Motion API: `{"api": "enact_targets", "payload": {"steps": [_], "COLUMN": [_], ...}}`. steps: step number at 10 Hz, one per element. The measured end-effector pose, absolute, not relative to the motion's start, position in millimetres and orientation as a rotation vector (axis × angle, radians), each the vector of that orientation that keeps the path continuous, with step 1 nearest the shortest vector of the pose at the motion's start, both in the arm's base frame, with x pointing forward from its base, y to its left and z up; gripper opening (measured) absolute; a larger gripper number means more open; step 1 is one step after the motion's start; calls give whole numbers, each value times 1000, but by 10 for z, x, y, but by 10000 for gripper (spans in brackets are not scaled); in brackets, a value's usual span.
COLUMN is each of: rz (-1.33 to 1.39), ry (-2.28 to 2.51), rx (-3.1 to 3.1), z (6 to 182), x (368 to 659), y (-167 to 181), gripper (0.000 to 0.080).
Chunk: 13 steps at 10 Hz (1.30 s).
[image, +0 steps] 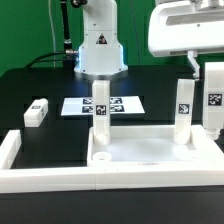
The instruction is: Assemble desk
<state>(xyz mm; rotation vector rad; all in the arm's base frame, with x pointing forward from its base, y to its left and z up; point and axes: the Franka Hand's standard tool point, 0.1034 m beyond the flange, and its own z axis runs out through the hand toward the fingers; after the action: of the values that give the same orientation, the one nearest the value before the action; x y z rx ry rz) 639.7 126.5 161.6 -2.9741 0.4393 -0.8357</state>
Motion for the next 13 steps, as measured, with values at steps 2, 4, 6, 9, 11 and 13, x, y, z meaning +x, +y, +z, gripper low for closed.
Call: {"api": "enact_targets", "payload": {"steps": [2, 4, 6, 9, 11, 13], "rz": [-829, -862, -874, -857, -848, -841], "ry": [454, 410, 383, 404, 401, 396], "rx": [-2967, -2983, -3002, -3010, -3024, -3032], "z": [1609, 1534, 1517, 1378, 1288, 1246], "x": [6395, 6408, 6457, 6425, 6403, 6390], "y": [1261, 1179, 1104, 1099, 1076, 1070], "gripper": [289, 289, 289, 289, 289, 289]}}
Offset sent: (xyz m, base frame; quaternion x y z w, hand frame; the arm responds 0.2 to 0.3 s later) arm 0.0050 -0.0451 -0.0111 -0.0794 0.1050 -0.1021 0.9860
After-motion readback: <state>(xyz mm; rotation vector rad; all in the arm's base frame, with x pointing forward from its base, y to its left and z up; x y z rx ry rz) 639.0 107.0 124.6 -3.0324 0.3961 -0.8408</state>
